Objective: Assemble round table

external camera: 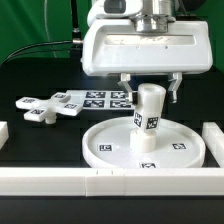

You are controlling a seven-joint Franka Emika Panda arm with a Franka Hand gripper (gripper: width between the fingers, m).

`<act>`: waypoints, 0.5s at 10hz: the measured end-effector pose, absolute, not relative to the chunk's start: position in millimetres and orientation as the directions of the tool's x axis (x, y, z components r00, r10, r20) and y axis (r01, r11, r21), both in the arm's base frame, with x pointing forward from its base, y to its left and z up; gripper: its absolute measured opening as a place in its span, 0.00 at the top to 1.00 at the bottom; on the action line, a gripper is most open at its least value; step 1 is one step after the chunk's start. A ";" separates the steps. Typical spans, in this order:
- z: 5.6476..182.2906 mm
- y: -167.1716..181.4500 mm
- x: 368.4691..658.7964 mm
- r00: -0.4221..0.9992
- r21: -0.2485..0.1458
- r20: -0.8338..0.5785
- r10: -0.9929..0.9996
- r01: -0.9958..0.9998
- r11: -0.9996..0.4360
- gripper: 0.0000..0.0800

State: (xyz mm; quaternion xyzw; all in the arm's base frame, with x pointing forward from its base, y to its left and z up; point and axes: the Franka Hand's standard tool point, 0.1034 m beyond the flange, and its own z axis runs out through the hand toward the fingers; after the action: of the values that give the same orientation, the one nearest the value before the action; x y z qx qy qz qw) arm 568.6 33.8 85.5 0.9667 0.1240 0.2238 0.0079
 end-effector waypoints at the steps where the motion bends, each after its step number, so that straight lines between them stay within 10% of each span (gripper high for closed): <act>1: 86.7 26.8 569.2 0.864 0.086 0.428 0.264 0.251 -0.964 0.22; 5: 105.7 21.6 568.5 0.864 0.091 0.427 0.268 0.254 -0.963 0.19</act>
Offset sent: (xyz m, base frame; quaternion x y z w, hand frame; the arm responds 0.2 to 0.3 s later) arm -0.0135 -0.0132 0.0175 -0.0184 -0.0151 -0.0311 0.9992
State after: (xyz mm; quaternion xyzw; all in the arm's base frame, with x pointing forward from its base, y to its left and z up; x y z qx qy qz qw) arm 568.5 21.6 105.7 0.9652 0.1352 0.2232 0.0158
